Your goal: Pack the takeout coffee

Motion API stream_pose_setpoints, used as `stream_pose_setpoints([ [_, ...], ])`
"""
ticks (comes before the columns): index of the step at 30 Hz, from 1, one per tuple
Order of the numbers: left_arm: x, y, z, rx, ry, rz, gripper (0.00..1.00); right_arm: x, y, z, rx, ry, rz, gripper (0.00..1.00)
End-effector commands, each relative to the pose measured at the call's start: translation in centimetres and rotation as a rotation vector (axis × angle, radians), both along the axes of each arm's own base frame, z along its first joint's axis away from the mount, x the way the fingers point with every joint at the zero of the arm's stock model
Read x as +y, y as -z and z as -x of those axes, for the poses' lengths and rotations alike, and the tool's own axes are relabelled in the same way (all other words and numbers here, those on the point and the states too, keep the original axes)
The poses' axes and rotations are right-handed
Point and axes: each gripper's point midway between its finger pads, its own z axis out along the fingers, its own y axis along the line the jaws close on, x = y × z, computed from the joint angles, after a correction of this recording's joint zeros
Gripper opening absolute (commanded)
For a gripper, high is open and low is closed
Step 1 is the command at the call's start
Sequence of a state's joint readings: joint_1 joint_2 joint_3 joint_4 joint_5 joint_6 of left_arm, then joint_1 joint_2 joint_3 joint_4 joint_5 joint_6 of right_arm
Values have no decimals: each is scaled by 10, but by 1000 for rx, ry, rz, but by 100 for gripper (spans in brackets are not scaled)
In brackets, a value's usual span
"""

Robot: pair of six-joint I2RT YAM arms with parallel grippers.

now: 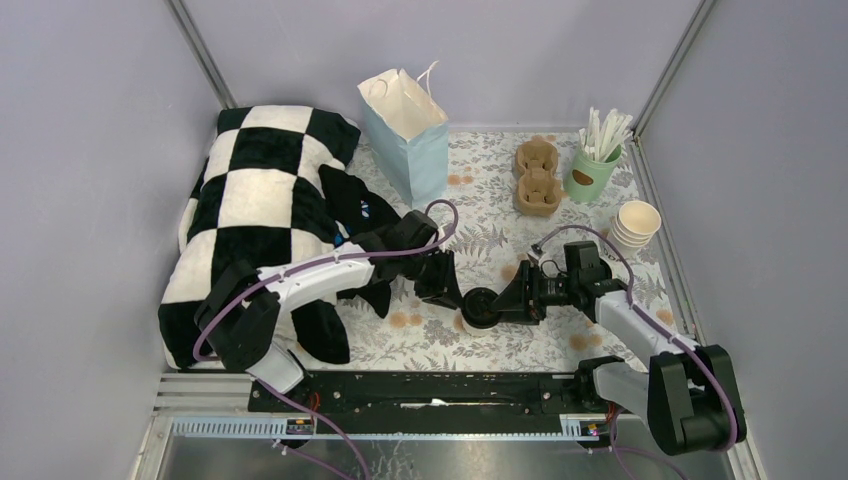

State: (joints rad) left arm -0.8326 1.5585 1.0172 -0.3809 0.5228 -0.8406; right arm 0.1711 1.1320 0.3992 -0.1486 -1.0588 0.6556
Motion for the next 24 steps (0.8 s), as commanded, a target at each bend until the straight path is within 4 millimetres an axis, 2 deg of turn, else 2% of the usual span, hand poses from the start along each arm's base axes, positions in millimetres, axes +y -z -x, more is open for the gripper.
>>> stream_pose_setpoints([
  [1,19,32,5,-42,3,-158,28,-17,22,-11,-84,53,209,65],
  [7,17,25,0,-60,-7,-168,29,-13,-2,-6,-79,-9,171,81],
  [11,15,16,-4,-69,-10,-162,31,-13,-10,-2,-89,-34,165,87],
  [18,6,-14,-13,-105,-16,-129,40,-12,-13,-3,-88,-31,152,89],
  [24,3,-29,-14,-116,-11,-113,44,-11,-20,-2,-96,-40,139,91],
])
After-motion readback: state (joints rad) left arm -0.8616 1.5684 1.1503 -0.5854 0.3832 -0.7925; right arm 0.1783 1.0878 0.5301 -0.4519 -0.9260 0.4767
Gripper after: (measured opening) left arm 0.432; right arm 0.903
